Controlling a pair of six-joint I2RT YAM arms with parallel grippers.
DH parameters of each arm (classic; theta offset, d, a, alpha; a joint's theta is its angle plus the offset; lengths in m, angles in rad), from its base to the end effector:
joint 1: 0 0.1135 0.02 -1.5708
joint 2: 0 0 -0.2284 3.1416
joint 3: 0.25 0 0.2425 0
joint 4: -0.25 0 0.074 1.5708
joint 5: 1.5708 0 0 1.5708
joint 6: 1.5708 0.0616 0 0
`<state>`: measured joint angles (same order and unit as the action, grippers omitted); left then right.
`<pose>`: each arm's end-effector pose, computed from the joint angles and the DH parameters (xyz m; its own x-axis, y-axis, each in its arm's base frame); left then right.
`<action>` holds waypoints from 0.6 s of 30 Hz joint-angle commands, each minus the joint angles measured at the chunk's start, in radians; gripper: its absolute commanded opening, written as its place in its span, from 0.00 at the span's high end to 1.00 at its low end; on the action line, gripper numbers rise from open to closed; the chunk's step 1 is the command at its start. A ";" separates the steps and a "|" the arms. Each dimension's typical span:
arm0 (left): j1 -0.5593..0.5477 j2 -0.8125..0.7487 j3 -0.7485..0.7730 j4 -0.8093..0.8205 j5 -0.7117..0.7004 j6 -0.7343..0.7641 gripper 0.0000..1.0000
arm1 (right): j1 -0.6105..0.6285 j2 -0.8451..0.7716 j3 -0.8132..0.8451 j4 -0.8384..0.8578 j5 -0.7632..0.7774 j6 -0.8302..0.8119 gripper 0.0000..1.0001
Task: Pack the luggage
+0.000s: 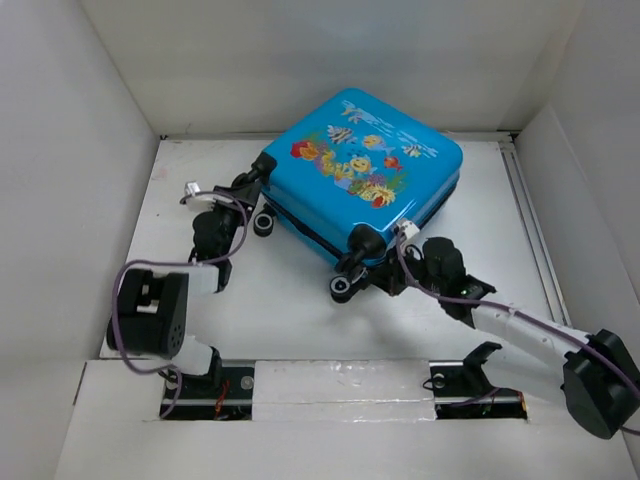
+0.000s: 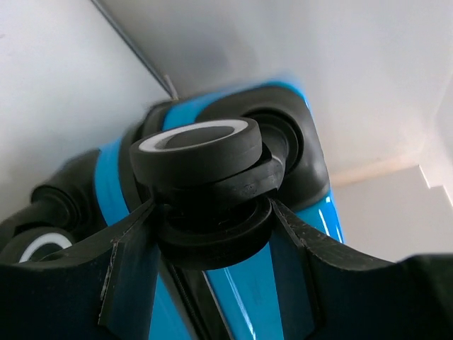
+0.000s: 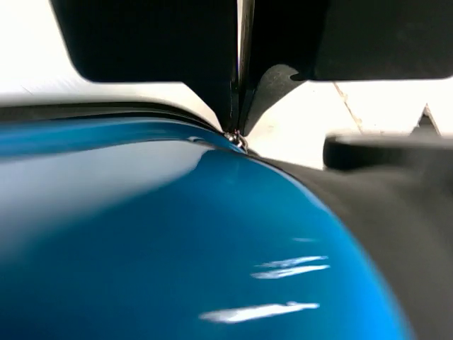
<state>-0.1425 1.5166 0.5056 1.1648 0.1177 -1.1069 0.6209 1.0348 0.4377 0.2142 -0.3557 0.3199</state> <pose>0.3126 -0.0522 0.1950 -0.1610 -0.8741 -0.4582 0.2501 0.4130 -0.8757 0.1938 0.1650 0.1782 -0.5426 -0.0256 -0.8396 -0.6715 0.6137 0.4152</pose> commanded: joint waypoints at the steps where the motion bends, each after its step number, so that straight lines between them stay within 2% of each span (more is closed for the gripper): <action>1: -0.112 -0.192 -0.174 0.073 0.089 0.058 1.00 | -0.128 0.008 0.179 0.221 0.008 0.024 1.00; 3: -0.170 -0.281 -0.225 0.017 0.054 0.071 1.00 | -0.185 0.008 0.208 0.209 -0.012 0.024 1.00; 4: -0.248 -0.373 -0.255 -0.023 -0.002 0.087 1.00 | -0.234 0.008 0.217 0.209 -0.026 0.033 1.00; 6: -0.337 -0.464 -0.268 -0.147 -0.079 0.099 1.00 | -0.263 0.018 0.217 0.256 -0.026 0.074 1.00; 7: -0.423 -0.539 -0.277 -0.183 -0.158 0.108 1.00 | -0.263 0.018 0.198 0.292 0.006 0.094 1.00; 9: -0.498 -0.591 -0.265 -0.267 -0.223 0.117 1.00 | -0.212 0.018 0.071 0.425 0.052 0.155 1.00; 10: -0.526 -0.617 -0.254 -0.290 -0.274 0.127 1.00 | -0.178 0.030 0.021 0.577 0.091 0.168 1.00; 12: -0.600 -0.618 -0.224 -0.312 -0.303 0.139 1.00 | -0.069 0.050 -0.094 0.698 0.260 0.168 1.00; 13: -0.618 -0.618 -0.214 -0.312 -0.303 0.139 1.00 | -0.025 0.071 -0.129 0.815 0.334 0.128 1.00; 14: -0.656 -0.601 -0.204 -0.312 -0.320 0.139 1.00 | 0.053 0.091 -0.180 0.868 0.463 0.105 1.00; 17: -0.703 -0.581 -0.174 -0.312 -0.369 0.171 1.00 | 0.120 0.175 -0.209 0.991 0.549 0.035 1.00; 18: -0.703 -0.569 -0.174 -0.312 -0.369 0.171 1.00 | 0.176 0.192 -0.232 1.017 0.646 0.019 1.00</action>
<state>-0.8276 0.9371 0.2893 0.8570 -0.1871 -0.9787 0.7010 1.1973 0.2321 0.8658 0.1093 0.3904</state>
